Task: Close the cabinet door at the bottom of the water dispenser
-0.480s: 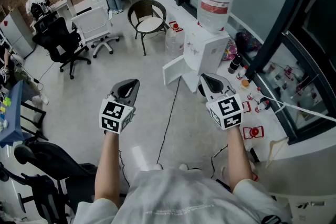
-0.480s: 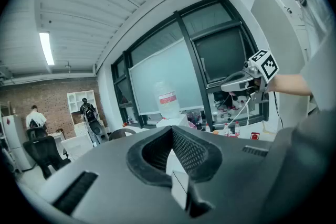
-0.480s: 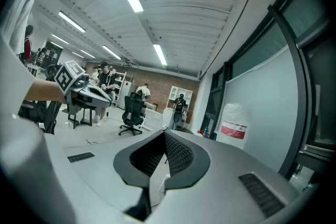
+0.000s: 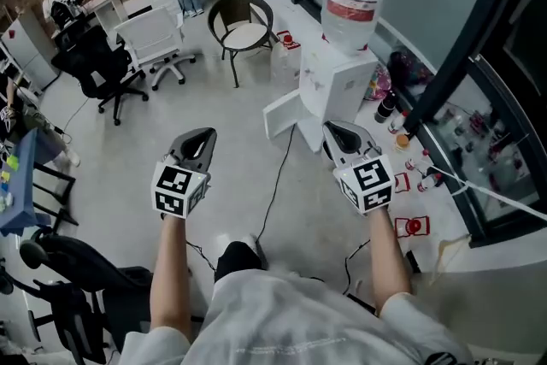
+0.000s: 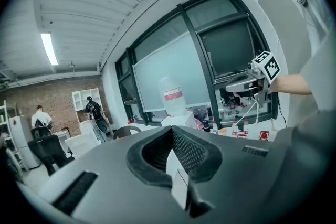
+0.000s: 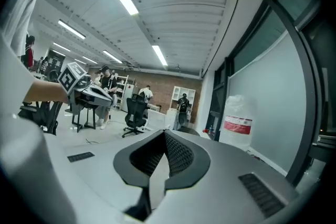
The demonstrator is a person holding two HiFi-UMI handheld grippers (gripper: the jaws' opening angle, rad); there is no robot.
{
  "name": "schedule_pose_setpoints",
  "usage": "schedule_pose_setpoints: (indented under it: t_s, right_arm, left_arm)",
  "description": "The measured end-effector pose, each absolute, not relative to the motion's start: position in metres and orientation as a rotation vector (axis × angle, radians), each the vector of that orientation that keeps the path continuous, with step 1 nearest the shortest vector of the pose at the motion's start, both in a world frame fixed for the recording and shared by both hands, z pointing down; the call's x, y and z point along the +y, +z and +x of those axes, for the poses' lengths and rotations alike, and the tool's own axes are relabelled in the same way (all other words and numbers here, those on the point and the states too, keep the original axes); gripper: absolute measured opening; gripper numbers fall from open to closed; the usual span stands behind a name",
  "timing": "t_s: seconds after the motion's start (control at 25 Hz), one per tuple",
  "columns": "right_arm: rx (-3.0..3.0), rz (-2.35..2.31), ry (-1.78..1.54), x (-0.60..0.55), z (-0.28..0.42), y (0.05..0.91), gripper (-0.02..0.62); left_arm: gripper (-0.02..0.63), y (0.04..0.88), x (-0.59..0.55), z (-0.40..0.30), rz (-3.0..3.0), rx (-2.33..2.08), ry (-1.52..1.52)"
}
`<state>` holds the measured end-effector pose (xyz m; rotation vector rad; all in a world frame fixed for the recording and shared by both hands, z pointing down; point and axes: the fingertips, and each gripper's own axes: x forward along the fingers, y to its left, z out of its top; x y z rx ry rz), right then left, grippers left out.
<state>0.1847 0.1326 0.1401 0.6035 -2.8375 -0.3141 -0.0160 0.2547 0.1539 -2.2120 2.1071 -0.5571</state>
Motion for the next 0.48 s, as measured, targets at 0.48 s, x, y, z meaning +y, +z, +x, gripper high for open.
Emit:
schedule_pose_setpoints:
  t_s: [0.48]
  right_arm:
    - [-2.831, 0.691, -0.213, 0.008, 0.058, 0.182, 0.026]
  left_arm:
    - [0.014, 0.212, 0.105, -0.168, -2.341, 2.090, -0.514]
